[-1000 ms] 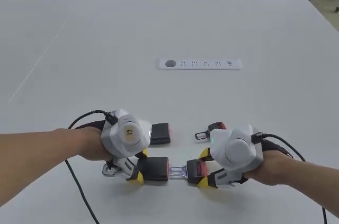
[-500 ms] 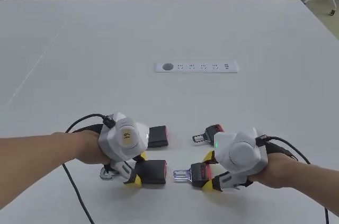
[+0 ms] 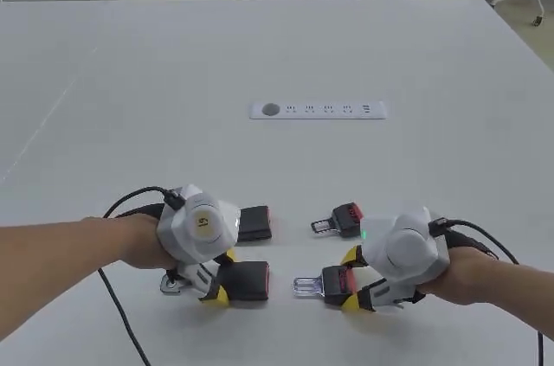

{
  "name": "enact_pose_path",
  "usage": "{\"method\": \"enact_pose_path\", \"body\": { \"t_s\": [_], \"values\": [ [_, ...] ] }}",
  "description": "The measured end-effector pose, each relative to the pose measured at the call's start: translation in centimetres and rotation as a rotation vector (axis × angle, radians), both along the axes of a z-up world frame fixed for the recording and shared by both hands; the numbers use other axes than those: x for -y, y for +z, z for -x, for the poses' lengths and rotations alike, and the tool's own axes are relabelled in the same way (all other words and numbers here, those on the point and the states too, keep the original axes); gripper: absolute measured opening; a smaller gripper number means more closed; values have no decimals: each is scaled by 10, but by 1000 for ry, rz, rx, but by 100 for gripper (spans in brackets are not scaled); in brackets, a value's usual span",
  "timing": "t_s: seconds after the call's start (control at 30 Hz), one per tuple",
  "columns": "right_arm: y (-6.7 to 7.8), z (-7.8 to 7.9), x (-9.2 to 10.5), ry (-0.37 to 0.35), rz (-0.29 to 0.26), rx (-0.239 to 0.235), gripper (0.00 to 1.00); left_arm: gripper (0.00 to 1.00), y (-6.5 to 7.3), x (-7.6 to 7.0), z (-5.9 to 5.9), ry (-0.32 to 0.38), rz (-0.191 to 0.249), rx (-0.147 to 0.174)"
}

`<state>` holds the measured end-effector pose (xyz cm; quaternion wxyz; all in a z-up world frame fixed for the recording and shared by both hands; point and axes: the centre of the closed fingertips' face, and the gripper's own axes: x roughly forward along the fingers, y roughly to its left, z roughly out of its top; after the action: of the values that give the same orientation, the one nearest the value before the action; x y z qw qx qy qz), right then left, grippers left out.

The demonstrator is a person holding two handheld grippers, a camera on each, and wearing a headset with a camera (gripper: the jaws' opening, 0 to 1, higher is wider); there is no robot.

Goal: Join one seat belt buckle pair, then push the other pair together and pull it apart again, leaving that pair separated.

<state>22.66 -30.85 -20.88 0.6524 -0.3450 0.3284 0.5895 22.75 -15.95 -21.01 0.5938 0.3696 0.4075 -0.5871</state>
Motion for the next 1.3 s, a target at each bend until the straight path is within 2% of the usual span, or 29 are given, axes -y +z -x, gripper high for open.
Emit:
{"method": "enact_pose_path", "body": {
  "t_s": [0.7,1.13,1.3],
  "values": [
    [-2,0,23,-12,13,-8,32,33,4,3,4,-10,0,4],
    [-3,-1,25,-16,14,-6,33,33,-1,0,0,-14,-6,4],
    [-1,-3,25,-21,20,8,37,34,-1,0,0,-15,-11,3]
  ]
}}
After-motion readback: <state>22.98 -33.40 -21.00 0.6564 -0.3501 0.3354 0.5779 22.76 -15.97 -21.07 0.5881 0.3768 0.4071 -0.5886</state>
